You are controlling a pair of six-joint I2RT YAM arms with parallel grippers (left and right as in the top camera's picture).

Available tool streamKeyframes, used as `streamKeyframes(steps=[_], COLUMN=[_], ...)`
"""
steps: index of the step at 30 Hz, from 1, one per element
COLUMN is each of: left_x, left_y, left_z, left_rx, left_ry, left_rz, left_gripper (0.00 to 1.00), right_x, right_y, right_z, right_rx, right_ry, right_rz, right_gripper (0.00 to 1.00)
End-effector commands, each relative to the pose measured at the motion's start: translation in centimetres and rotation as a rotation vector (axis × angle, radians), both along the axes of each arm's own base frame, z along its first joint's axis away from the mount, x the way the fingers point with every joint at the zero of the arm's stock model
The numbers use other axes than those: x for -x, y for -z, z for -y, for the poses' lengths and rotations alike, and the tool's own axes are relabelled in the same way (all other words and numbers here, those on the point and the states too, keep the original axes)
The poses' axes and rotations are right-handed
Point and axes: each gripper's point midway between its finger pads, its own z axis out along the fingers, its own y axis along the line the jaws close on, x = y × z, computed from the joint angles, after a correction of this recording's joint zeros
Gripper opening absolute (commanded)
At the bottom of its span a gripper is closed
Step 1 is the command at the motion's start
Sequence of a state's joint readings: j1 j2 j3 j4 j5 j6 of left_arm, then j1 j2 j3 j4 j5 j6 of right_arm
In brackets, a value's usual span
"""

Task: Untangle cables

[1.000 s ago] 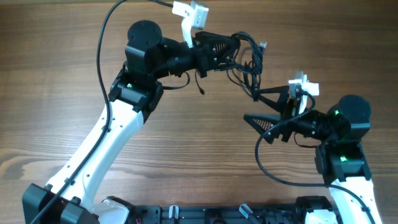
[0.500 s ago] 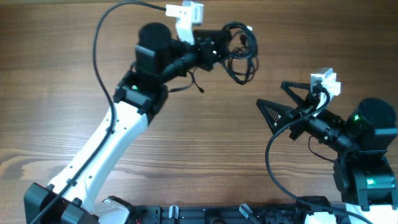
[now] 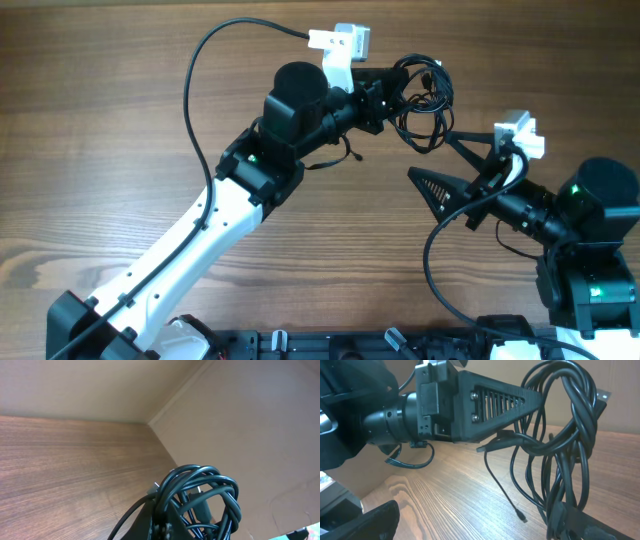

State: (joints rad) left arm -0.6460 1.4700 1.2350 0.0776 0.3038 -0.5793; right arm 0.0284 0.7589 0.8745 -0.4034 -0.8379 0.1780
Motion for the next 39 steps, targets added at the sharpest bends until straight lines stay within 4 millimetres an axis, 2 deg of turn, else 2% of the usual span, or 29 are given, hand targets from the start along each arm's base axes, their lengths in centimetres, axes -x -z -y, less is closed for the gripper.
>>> streamKeyframes(steps=[1,19,27,39], left_x=[1.4,4.1,3.3,3.4], left_y=[-2.9,-3.0,-3.0,-3.3], left_z=[-0.3,1.3,0.5,0.5], left_rx=[0.053,0.09,0.088,0.097], left_ry=[0.037,0.198,0.173,0.18], left_rz=[0.035,-0.016,-0.011,-0.01], left_gripper=[0.04,0.04,0.04,0.04], right_x=[0.2,-1.2,-1.3,-1.5], right_y=[-0.8,-0.1,0.3,0.7], right_z=[-0.2,0.7,0.9,1.3], right_rx=[0.001,0.033,0.037,0.047], right_ry=[-0.021,0.056,0.073,0.102], right_rz=[0.023,0.012,-0.005,-0.02], right_gripper=[1.0,1.0,1.0,1.0])
